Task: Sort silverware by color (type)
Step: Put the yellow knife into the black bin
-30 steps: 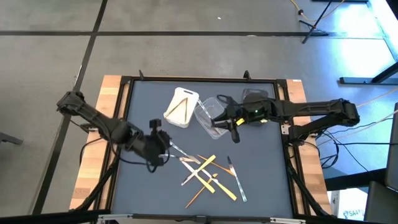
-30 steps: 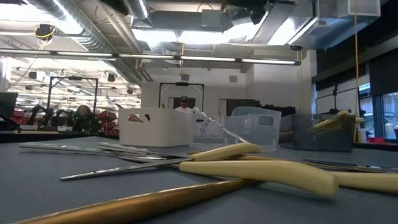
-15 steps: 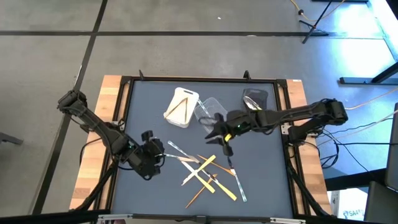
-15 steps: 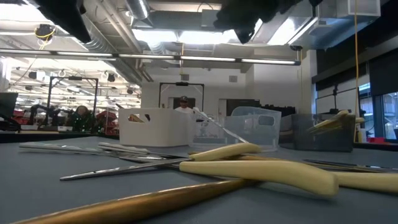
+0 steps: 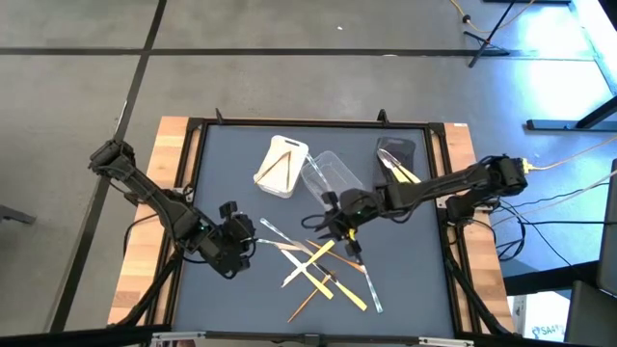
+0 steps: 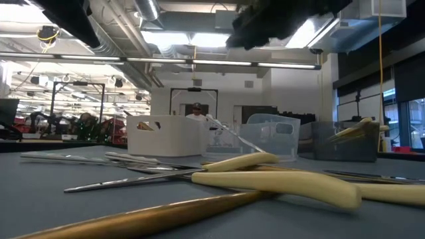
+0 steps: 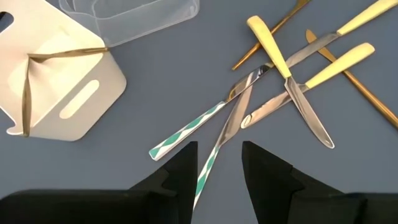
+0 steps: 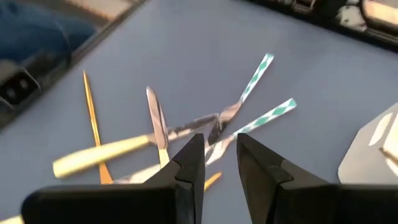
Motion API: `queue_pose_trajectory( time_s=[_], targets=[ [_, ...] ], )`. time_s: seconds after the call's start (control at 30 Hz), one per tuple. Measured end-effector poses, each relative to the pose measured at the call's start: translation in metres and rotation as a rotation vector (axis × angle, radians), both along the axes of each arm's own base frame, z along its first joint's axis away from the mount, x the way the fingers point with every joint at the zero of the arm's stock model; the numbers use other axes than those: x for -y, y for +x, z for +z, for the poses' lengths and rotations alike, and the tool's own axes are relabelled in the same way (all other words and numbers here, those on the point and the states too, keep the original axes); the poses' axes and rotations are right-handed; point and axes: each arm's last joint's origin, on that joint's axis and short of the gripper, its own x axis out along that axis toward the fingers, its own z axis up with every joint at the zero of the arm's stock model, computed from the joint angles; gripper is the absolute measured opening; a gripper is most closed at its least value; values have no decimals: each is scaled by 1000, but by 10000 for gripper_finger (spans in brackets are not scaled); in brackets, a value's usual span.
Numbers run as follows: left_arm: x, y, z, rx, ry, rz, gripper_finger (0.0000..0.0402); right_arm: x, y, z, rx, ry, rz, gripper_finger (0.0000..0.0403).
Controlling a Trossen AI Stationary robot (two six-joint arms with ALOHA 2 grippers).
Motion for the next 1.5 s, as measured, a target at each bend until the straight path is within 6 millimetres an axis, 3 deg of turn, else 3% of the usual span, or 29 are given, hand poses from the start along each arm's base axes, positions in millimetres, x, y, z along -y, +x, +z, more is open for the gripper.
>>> queue_pose_trajectory(
  time_s=[0.63, 0.9, 1.23, 1.5],
  targets=[
    [0, 1, 1, 17, 7, 7, 119, -3, 19, -65, -187, -93, 67, 81],
    [0, 1, 1, 24, 19, 13, 119, -4, 17, -69, -246, -27, 35, 85],
    [0, 1, 1, 23, 20, 11, 119, -10, 15, -72, -274, -36, 44, 174],
    [0, 1, 1, 24, 20, 12, 119, -12, 14, -73, -276, -47, 48, 189]
  ],
)
